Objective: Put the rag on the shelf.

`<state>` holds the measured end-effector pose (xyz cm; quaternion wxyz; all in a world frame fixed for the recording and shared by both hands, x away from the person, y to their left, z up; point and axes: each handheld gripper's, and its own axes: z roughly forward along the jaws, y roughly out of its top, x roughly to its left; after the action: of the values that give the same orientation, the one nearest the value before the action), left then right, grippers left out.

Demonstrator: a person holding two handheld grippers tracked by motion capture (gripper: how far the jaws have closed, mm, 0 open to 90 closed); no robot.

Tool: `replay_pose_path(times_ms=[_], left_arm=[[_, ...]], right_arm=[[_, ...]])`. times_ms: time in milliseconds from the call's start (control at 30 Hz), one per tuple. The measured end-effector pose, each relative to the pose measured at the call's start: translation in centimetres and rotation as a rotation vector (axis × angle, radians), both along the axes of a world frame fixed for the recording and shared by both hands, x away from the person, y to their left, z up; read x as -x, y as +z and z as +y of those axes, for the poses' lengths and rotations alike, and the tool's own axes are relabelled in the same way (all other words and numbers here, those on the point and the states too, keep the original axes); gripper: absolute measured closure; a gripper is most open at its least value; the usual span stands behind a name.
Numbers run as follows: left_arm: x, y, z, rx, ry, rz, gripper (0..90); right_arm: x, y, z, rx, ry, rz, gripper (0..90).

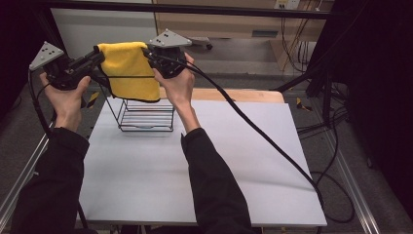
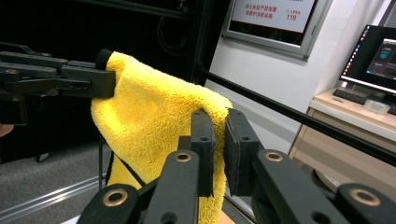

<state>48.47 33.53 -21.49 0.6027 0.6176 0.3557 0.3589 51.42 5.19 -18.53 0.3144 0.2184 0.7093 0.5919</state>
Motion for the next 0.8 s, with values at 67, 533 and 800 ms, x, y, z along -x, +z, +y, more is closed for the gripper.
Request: replay_pose_path(times_ms=[67, 533, 800], left_arm=[[0.0, -0.1, 0.0, 0.005, -0.004, 0.001, 80.0], [1.6, -0.7, 0.3, -0.032, -0.034, 0.050, 79.2], [2.5, -1.5, 0.2, -0.059, -0.044, 0.074, 79.1]], right_arm=[[0.0, -0.2, -0.1, 0.002, 0.001, 0.004, 83.2], [1.5, -1.0, -0.4, 0.040, 0.035, 0.003, 82.9], [2.5, -1.6, -0.6, 0.068, 0.062, 0.029, 82.5]])
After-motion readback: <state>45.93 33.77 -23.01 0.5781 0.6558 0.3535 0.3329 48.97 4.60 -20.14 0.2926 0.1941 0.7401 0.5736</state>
